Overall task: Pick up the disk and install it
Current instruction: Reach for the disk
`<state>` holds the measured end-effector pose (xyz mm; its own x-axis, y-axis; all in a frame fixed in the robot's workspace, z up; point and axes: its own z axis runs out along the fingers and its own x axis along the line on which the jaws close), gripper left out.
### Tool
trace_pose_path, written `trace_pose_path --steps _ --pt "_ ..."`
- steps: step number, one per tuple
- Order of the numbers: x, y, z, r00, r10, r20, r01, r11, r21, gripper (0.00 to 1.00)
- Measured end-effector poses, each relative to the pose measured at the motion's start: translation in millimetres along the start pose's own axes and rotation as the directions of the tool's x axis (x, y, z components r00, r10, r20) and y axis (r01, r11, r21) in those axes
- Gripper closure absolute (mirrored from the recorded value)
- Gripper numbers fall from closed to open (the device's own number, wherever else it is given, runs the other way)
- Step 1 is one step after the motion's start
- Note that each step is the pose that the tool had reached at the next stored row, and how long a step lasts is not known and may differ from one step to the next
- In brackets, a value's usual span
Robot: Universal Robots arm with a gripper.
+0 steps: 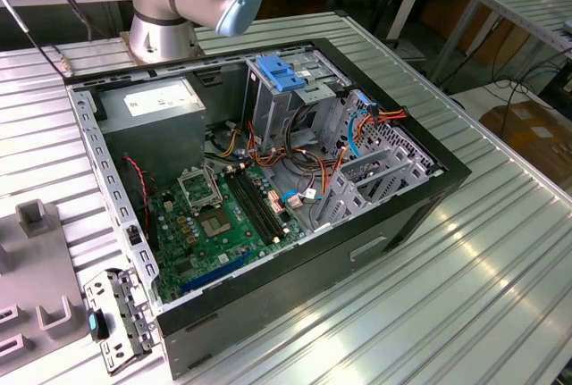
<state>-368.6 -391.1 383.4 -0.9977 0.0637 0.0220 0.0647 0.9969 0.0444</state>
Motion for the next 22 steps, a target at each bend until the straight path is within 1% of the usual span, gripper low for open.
trace_pose_path --steps 4,5,9,11,12,18,22 --pt "10.7 0.9 1.8 1.0 -0.007 -0.0011 0.007 1.0 -0.0002 0.89" --pt "14.7 1.9 2.9 1.0 -0.009 -0.0012 0.009 1.0 -0.0002 0.89" --pt "27.2 6.0 7.0 0.9999 -0.012 -0.0014 0.012 0.9999 -0.0002 0.89" --pt "34.8 7.2 8.8 0.9999 -0.015 -0.0015 0.015 0.9999 -0.0001 0.89" --pt "40.7 7.8 10.1 0.9999 -0.017 -0.0015 0.017 0.9999 -0.0001 0.89" --pt "57.3 10.1 12.8 0.9997 -0.022 -0.0017 0.022 0.9998 0.0 0.89" --pt "71.2 9.9 15.7 0.9994 -0.036 -0.0025 0.036 0.9994 0.0003 0.89"
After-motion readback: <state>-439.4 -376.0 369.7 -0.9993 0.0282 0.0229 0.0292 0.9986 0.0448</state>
